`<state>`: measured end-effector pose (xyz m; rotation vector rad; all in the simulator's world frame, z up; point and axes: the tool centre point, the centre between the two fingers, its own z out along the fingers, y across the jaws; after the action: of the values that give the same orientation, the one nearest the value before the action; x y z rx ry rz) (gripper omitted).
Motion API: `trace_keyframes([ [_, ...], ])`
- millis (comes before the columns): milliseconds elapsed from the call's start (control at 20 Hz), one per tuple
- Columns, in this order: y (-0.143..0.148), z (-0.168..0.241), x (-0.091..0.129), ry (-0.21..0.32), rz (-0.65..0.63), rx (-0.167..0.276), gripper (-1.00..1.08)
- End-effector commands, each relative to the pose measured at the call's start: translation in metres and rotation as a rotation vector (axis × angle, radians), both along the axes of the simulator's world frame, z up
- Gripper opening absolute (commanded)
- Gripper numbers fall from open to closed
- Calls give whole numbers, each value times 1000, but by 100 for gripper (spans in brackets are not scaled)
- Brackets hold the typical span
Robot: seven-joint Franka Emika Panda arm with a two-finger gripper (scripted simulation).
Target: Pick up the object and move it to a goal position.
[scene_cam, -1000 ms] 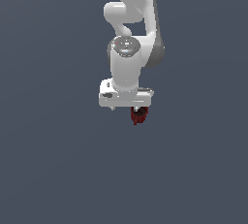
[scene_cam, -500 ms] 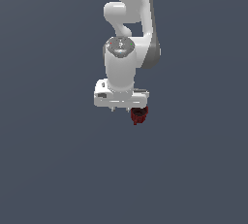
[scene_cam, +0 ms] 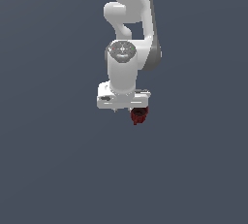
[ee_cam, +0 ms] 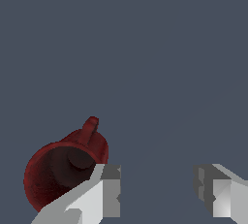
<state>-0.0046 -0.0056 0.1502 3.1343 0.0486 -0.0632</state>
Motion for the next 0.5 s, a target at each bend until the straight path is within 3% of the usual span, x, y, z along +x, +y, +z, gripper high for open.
trace_keyframes([
  [0,5,-7,-3,13,35,11,28],
  [450,30,-39,-22,73,213,72,28],
])
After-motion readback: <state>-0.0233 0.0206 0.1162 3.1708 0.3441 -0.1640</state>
